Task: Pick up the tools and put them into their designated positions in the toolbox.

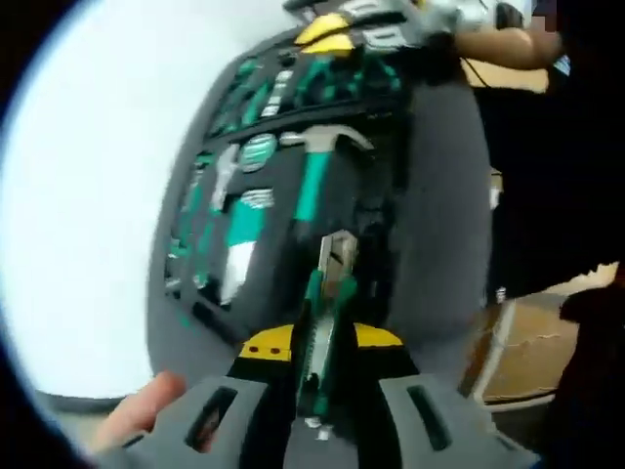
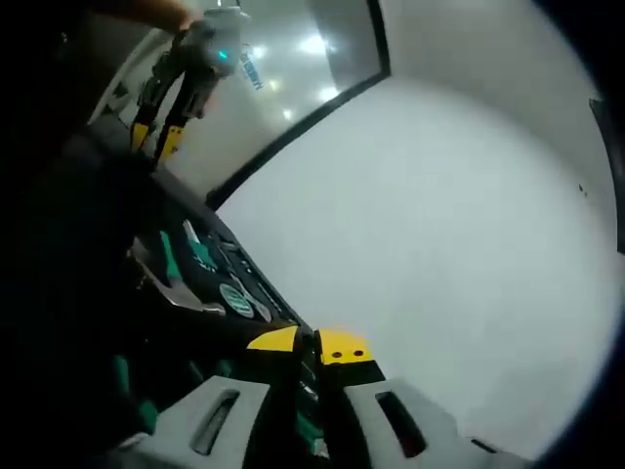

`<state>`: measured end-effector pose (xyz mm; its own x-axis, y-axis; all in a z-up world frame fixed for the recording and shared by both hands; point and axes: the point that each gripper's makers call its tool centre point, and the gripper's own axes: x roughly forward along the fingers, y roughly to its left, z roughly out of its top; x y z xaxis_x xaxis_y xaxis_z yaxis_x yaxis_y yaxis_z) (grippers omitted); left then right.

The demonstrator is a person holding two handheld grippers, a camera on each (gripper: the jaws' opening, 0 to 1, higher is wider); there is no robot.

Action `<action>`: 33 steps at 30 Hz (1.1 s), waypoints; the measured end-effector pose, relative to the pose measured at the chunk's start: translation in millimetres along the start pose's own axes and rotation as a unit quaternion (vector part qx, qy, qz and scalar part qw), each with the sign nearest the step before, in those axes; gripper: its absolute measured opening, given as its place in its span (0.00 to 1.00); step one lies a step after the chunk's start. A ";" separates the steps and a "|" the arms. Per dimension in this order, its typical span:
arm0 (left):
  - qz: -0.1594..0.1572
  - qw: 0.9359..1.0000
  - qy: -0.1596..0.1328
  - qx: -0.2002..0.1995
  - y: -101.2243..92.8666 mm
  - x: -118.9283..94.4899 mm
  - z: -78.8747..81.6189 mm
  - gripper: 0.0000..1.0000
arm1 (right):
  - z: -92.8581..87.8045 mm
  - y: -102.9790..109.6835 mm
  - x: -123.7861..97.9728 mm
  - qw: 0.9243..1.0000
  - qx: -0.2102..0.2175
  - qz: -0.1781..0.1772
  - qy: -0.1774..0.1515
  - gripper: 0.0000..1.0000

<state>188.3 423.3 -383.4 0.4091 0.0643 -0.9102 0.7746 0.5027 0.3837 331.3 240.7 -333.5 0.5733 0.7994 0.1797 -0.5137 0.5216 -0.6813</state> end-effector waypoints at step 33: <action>0.158 0.957 -0.114 -0.215 38.5 -6.8 -90.5 0.00 | 25.7 6.2 0.7 0.998 0.039 0.013 -0.047 0.00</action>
<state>171.8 520.3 -376.4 0.7229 0.1074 -0.6826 0.3445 0.8003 0.4908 312.1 252.2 -319.3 0.4989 0.8356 0.2302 -0.5780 0.5186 -0.6301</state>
